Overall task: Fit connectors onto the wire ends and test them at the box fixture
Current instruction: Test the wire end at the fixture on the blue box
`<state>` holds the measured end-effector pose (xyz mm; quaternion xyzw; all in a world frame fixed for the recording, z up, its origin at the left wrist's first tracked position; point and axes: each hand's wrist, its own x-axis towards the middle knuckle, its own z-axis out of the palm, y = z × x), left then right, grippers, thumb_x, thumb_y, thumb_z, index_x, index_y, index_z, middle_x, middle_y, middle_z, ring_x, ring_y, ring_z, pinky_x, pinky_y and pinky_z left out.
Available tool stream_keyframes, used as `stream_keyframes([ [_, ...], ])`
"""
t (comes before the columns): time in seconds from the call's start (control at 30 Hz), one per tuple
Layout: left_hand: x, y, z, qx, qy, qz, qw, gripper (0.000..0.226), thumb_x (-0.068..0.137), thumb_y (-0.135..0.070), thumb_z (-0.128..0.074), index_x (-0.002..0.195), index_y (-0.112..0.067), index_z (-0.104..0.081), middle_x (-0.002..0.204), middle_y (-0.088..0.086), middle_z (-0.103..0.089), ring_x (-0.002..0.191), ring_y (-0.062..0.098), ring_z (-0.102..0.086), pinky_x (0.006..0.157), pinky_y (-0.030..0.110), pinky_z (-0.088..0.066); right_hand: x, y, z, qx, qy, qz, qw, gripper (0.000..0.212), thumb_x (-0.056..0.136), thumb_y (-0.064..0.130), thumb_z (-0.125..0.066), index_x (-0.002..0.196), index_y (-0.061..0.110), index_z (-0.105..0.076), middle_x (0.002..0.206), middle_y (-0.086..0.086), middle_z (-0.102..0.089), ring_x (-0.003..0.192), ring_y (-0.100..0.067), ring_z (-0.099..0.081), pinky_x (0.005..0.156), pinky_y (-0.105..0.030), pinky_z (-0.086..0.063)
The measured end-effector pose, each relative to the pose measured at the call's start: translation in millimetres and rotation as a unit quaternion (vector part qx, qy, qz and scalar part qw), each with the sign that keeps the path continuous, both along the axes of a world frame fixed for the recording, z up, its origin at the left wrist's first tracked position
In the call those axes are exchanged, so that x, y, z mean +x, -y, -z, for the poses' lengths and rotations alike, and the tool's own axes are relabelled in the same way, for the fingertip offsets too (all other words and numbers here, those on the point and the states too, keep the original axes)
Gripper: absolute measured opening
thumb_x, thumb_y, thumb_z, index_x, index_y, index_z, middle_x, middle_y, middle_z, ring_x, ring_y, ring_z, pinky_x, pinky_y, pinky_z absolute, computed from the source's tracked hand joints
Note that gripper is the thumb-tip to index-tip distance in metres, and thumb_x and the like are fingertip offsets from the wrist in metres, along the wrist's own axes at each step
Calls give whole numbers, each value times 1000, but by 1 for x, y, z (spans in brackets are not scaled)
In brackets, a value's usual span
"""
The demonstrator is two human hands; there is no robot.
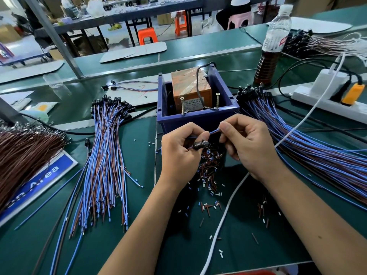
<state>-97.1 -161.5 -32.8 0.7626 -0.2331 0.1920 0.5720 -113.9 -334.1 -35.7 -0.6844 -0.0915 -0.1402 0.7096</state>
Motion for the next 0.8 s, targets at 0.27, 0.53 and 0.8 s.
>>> stream_keyframes([
  [0.27,-4,4,-3,-15,32,-26,999,23,94,-4,-70,73,-8,-64,62,-16,-49,56,4,-43,57,19,-33,1,1,1,33,18,12,999,20,104,25,-64,87,17,-68,71,-3,-65,46,-11,-50,40,-20,-35],
  [0.53,-6,4,-2,-105,10,-49,993,22,98,-10,-67,77,-5,-64,65,8,-56,58,30,-47,53,39,-39,1,-2,2,36,14,20,999,2,95,21,-74,96,20,-76,75,-4,-70,45,-12,-52,38,-19,-37],
  [0.8,-9,12,0,-100,3,-45,994,18,98,-11,-68,80,-11,-69,70,-4,-65,64,13,-59,58,33,-51,-5,-26,-2,124,6,-29,992,12,88,22,-74,95,19,-83,67,-7,-67,41,-11,-44,37,-16,-30],
])
